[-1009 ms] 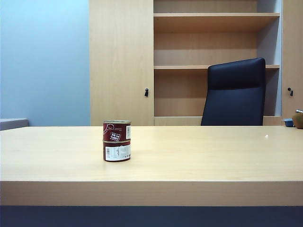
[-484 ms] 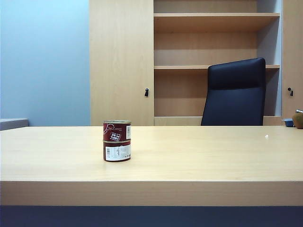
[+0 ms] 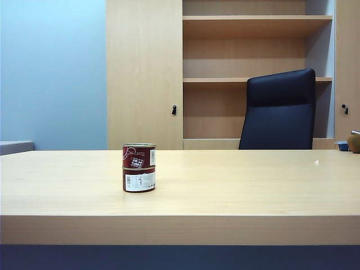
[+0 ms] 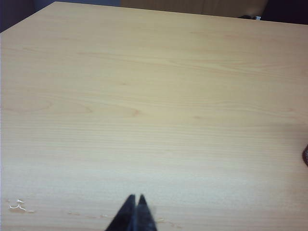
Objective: Stack a can of tomatoes on the right onto the can of tomatoes on the left.
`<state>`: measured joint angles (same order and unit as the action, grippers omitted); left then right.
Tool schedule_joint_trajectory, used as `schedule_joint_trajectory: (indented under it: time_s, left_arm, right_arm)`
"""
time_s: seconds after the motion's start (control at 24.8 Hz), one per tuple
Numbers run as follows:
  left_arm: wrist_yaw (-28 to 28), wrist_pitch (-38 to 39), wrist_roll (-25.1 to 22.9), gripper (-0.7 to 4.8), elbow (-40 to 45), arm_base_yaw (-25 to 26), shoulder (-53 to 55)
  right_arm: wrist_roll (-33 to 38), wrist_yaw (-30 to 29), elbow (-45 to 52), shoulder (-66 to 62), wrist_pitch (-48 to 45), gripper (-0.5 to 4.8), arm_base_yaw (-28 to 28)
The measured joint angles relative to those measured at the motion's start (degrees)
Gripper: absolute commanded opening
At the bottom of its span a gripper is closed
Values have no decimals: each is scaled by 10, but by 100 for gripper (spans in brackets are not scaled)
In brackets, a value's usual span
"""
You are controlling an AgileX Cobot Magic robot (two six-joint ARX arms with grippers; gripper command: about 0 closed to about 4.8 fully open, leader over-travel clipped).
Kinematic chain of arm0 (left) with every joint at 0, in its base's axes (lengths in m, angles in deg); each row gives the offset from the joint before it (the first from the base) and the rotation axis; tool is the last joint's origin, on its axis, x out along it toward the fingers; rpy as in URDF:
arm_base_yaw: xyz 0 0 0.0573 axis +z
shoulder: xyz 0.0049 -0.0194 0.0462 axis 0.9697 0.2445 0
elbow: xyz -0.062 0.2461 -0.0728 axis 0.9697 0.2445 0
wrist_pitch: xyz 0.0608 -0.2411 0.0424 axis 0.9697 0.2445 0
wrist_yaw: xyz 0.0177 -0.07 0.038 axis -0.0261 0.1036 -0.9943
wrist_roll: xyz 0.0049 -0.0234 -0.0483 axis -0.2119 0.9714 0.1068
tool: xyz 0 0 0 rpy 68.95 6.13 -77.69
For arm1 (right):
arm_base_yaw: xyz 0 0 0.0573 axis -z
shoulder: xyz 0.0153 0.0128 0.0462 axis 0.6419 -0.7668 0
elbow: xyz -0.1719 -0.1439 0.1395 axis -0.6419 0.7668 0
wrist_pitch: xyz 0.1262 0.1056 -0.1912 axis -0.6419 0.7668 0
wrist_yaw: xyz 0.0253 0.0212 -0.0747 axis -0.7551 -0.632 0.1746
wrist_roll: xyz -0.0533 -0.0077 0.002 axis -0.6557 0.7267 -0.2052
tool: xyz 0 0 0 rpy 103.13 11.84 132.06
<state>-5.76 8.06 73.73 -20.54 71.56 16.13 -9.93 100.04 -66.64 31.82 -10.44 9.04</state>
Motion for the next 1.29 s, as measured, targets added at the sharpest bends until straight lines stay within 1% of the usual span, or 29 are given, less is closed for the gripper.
schedule_joint_trajectory:
  time_s: [0.16,0.24,0.36,0.44,0.48,0.52,0.61,0.65,0.73,0.89,1.05,1.13,1.29]
  left_arm:
    - [0,0,0,-5,0,0,0]
    - [0,0,0,-4,0,0,0]
    - [0,0,0,-4,0,0,0]
    - [0,0,0,-4,0,0,0]
    - [0,0,0,-4,0,0,0]
    - [0,0,0,-4,0,0,0]
    - [0,0,0,-4,0,0,0]
    - [0,0,0,-5,0,0,0]
    - [0,0,0,-4,0,0,0]
    - [0,0,0,-5,0,0,0]
    - [0,0,0,-4,0,0,0]
    - [0,0,0,-4,0,0,0]
    - [0,0,0,-4,0,0,0]
  right_arm:
    - [-4,-1,0,0,7,27,3]
    - [-2,-21,7,0,-17,27,36]
    - [-5,-94,59,0,-124,27,119]
    - [-7,-163,132,0,-213,27,215]
    - [-5,-221,181,0,-255,27,274]
    - [-2,-255,212,0,-274,27,302]
    - [15,-302,274,0,-304,27,343]
    - [40,-303,305,1,-318,27,360]
    - [60,-285,334,1,-321,27,366]
    - [72,-238,351,1,-292,27,359]
    - [73,-180,351,1,-235,27,333]
    - [73,-170,351,1,-216,27,323]
    - [73,-175,351,1,-193,27,312]
